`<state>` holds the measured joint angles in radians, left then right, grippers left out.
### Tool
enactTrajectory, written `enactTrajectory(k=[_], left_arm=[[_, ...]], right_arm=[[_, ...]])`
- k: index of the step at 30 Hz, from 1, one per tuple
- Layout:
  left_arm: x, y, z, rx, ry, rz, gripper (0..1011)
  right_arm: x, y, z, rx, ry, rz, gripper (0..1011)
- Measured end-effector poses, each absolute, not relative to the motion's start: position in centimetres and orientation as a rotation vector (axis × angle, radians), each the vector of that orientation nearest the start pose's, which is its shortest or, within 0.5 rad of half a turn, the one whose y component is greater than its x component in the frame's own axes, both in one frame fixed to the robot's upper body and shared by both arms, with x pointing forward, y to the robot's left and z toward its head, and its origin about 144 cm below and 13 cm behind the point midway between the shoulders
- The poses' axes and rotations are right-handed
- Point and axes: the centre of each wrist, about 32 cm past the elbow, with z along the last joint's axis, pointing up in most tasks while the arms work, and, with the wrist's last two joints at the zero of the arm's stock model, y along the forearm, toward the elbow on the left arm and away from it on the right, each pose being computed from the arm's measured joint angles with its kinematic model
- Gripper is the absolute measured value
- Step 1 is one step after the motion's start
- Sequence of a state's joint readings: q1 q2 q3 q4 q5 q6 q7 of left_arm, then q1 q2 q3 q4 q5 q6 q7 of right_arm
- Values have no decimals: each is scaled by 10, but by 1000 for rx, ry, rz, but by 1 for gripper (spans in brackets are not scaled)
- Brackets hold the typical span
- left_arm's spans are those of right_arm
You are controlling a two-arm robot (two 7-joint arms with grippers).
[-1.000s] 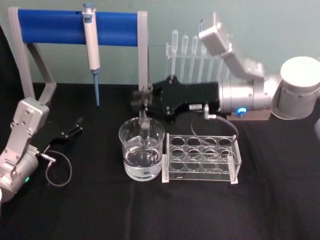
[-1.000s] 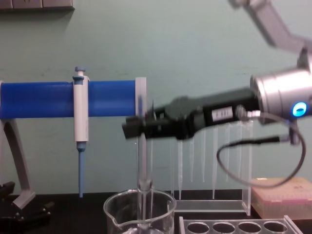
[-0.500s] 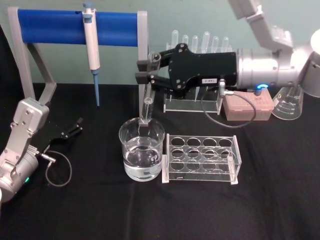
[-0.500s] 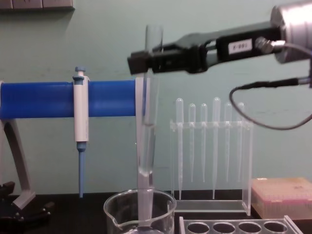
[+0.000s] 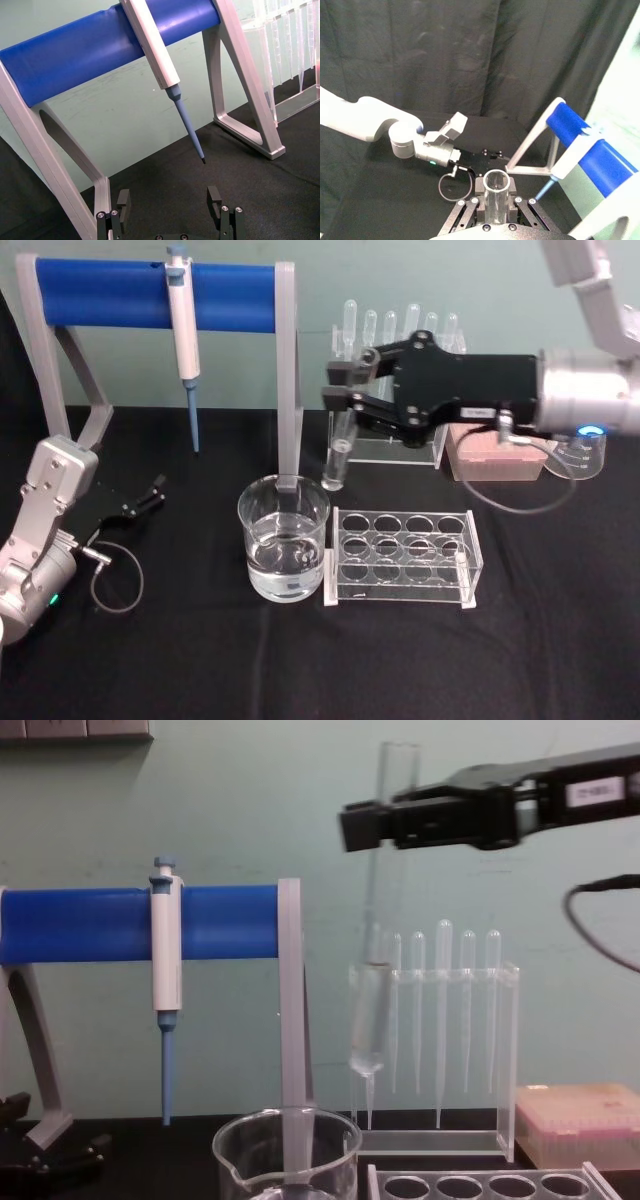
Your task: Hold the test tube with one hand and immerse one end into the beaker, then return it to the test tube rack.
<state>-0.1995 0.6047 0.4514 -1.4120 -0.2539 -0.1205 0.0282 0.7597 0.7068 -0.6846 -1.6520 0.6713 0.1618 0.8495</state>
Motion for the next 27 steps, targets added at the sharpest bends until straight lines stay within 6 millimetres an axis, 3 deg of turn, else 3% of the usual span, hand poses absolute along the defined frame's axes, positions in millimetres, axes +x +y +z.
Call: enactTrajectory(k=[8,27], left_arm=[[489,310,1140,305,-285,1248,1000],[489,310,1140,304,-285,1248,1000]], right_arm=[[533,-278,1353,-182,-267,-255,225],[527,-298,1314,-210,-213,-304,225]])
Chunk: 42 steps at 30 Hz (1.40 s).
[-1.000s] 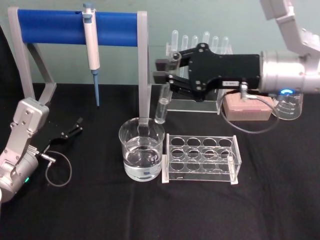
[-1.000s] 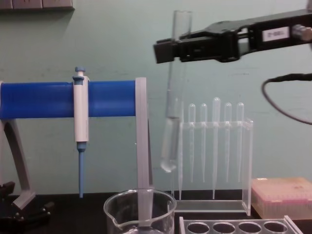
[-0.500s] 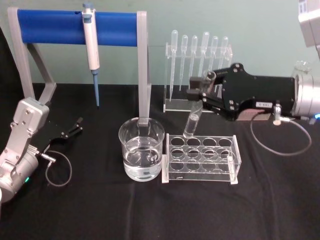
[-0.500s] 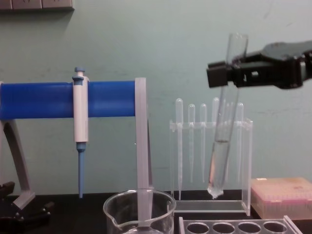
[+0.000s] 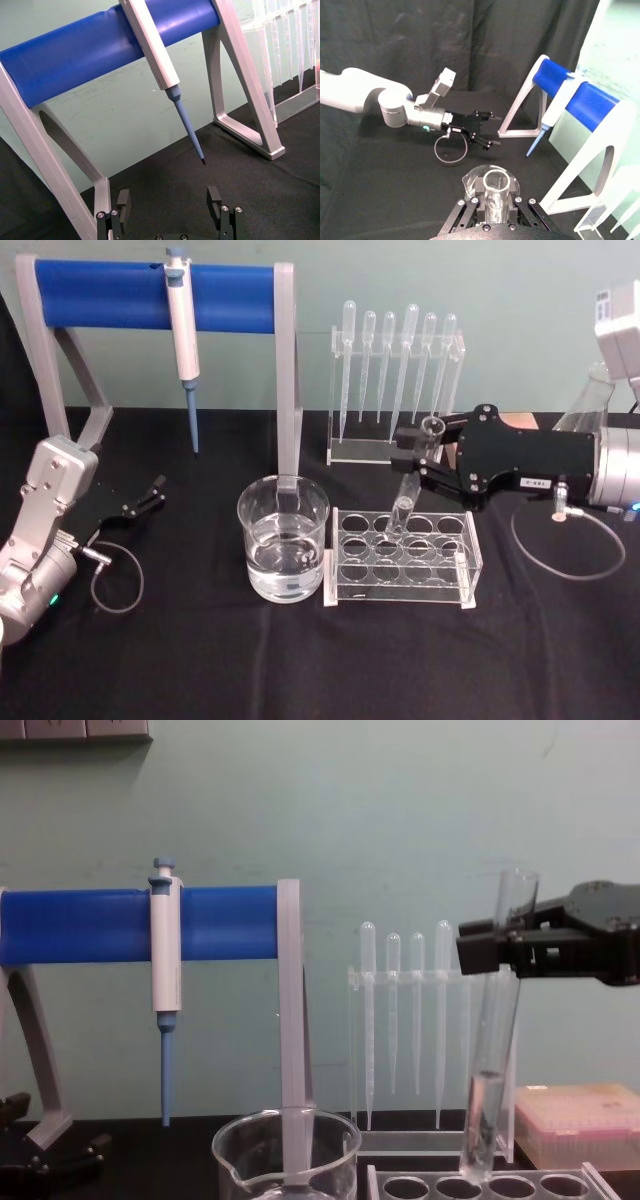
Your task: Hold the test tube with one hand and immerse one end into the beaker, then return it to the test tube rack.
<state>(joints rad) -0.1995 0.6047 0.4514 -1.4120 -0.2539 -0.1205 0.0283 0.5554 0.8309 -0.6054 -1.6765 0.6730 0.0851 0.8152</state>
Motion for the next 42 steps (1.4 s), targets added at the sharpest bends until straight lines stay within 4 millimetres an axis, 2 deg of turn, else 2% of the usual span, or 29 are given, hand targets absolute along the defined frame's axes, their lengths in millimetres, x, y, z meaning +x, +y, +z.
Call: enactTrajectory(k=[31,42], left_arm=[[489,310,1140,304,-285,1248,1000],[489,310,1140,304,-285,1248,1000]], right_arm=[[527,-299,1284,-238,-195,-326,226],[525,-303,1266,-234,-197,-362,225]])
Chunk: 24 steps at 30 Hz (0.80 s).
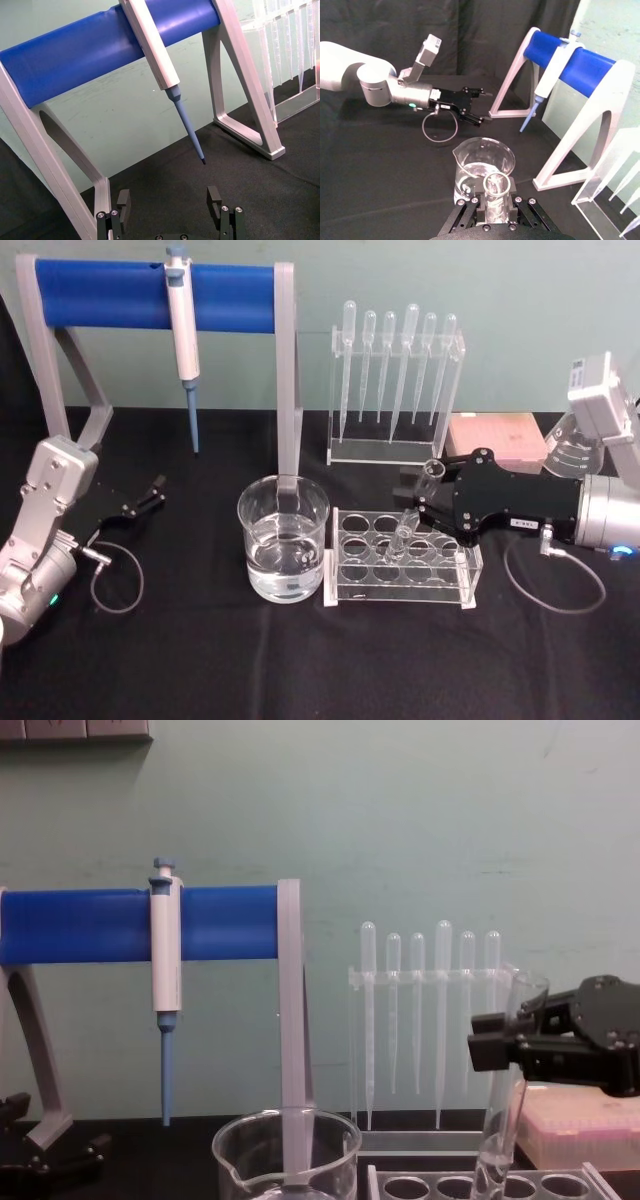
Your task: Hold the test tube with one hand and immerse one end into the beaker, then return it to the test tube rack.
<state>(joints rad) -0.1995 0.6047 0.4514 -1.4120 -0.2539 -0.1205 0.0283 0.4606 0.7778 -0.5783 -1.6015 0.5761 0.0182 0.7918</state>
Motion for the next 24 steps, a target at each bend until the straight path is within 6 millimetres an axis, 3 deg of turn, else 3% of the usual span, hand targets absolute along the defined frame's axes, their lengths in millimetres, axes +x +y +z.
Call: enactTrajectory(k=[24], left_arm=[[489,310,1140,304,-285,1248,1000]], right_arm=[[529,-298,1237,-256,-168,-384,225]])
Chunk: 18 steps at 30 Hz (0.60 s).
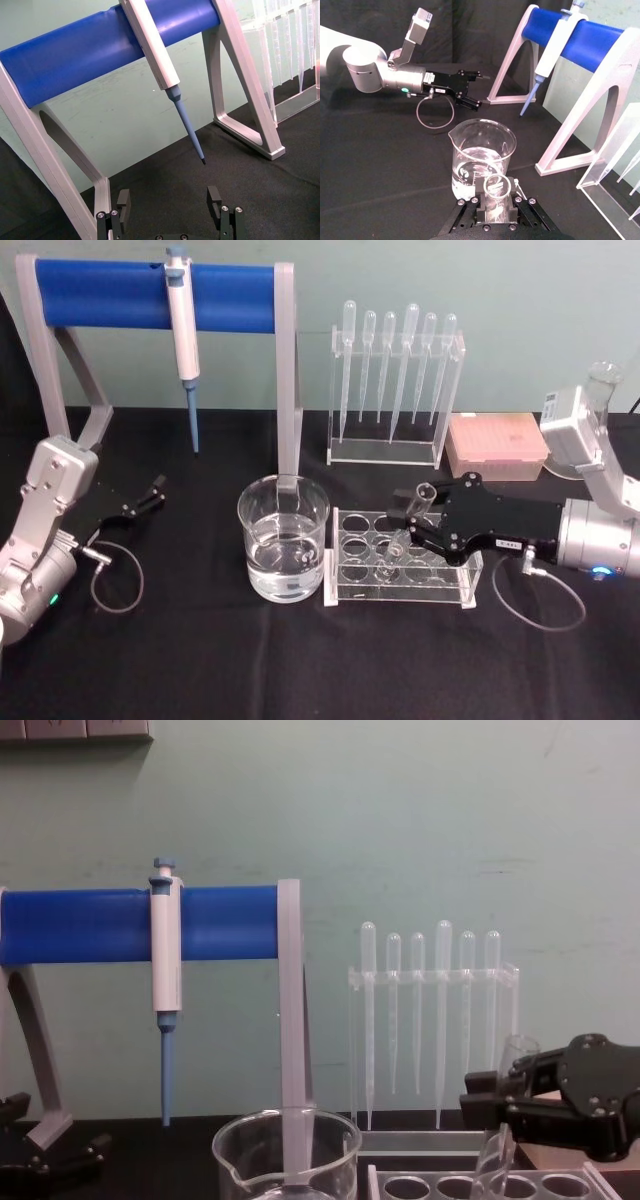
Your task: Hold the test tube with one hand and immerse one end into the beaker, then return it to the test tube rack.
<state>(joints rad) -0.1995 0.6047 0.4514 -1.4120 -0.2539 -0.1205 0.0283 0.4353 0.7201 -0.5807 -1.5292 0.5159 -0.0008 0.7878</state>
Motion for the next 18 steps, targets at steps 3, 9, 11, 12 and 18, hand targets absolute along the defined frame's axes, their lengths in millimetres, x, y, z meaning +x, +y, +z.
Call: enactTrajectory(k=[3,9,11,12,18], left_arm=[[489,310,1140,304,-285,1248,1000],[489,310,1140,305,-285,1248,1000],[489,310,1140,304,-285,1248,1000],[489,310,1140,304,-285,1248,1000],[489,310,1140,304,-285,1248,1000]], right_arm=[[529,-298,1235,-260,-166,-385,225],[529,-296,1233,-266,-167,-386,226],[528,-296,1232,-267,-166,-387,225],[528,-296,1232,-267,-166,-387,225],[528,-296,1233,-268,-166,-387,226]])
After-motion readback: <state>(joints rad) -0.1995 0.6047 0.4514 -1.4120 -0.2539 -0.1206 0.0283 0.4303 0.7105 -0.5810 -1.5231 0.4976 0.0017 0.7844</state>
